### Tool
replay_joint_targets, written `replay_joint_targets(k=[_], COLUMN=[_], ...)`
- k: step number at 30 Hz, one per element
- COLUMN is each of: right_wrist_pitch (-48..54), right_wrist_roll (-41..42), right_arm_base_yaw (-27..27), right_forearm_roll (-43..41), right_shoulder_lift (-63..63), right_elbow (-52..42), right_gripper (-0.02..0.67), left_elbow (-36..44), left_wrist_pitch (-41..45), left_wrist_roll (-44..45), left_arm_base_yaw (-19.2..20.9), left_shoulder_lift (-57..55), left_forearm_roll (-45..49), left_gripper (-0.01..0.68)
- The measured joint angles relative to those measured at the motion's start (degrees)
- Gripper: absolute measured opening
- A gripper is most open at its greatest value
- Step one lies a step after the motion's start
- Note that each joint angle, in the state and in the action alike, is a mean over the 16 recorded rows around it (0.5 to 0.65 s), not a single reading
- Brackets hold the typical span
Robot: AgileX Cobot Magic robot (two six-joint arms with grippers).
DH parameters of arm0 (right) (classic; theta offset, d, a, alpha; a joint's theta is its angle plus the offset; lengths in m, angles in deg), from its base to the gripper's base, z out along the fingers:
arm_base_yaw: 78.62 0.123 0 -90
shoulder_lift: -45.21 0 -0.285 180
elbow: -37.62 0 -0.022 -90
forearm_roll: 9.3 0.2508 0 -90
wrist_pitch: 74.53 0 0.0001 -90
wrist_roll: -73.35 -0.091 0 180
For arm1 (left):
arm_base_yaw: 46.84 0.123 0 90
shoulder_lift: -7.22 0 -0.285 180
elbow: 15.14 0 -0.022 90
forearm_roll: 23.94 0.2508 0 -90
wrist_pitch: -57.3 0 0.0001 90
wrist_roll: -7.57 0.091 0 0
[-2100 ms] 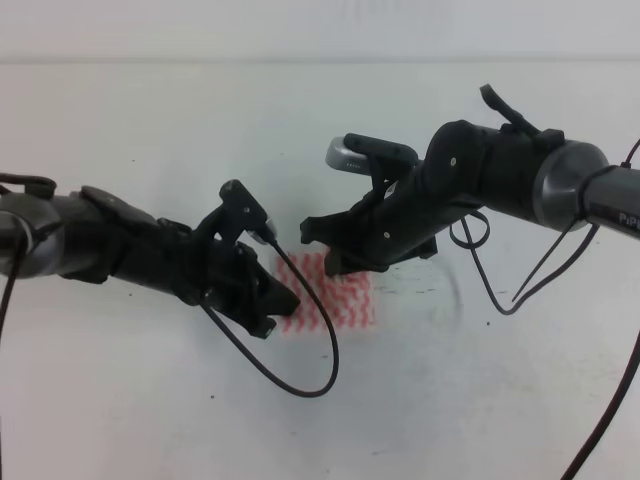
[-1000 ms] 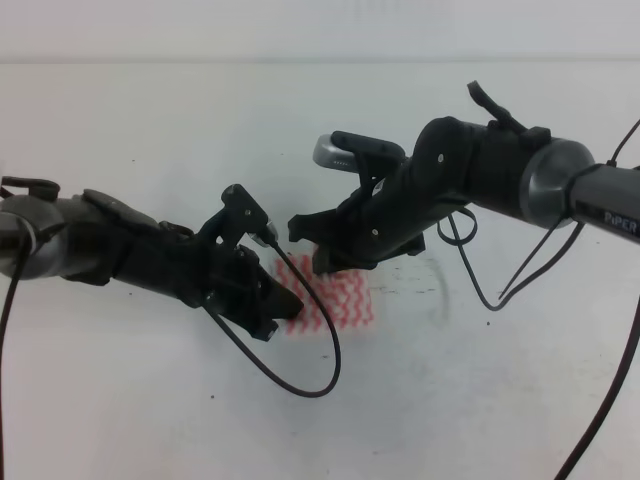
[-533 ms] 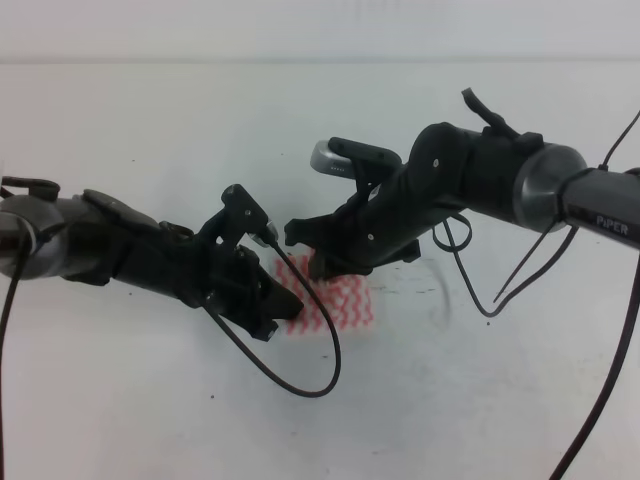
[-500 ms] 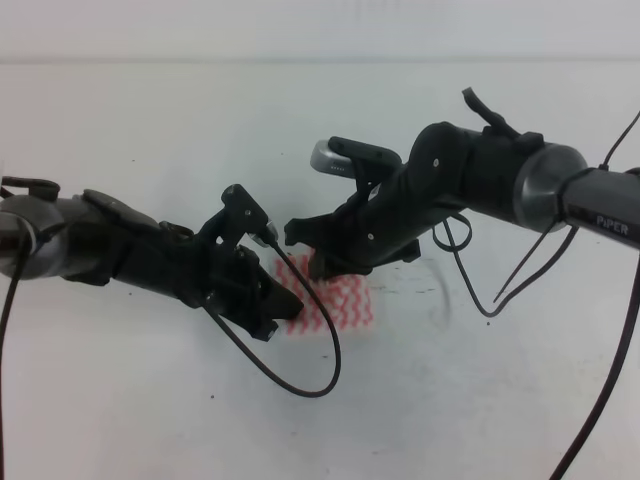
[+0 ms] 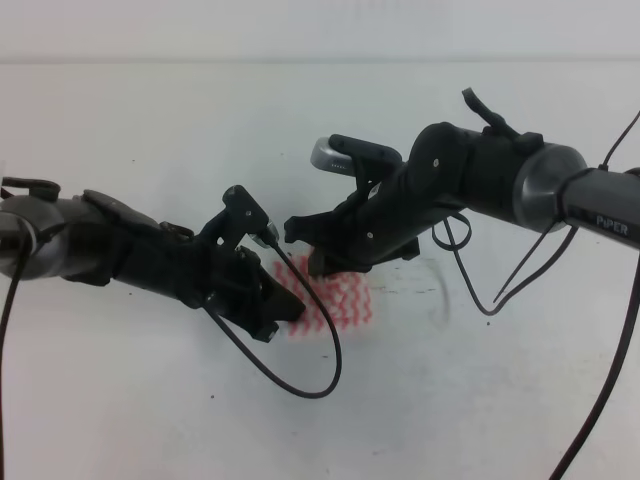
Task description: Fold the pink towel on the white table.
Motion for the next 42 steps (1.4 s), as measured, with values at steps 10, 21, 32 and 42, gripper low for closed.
replay_joint_targets(k=[10, 21, 32, 42], right_wrist_pitch=[-0.1, -0.1, 0.1, 1.6], right_wrist_roll=[0.0, 0.0, 0.0, 0.0], right_arm_base_yaw=[0.0, 0.0, 0.0, 0.0], right_forearm_roll=[0.1, 1.4, 1.4, -2.8], right_shoulder_lift=[0.0, 0.0, 0.0, -0.2], right_elbow=[0.0, 0.0, 0.0, 0.0], right_gripper=[-0.013, 0.095, 0.223, 0.177], left_elbow=[0.0, 0.0, 0.0, 0.0], left_wrist_pitch=[0.5, 0.6, 0.4, 0.3], left_wrist_roll=[0.1, 0.4, 0.6, 0.6], left_arm_base_yaw=[0.0, 0.0, 0.0, 0.0], left_shoulder_lift=[0.0, 0.0, 0.0, 0.3], left_forearm_roll=[-0.2, -0.2, -0.3, -0.3], left_gripper=[-0.005, -0.005, -0.005, -0.005])
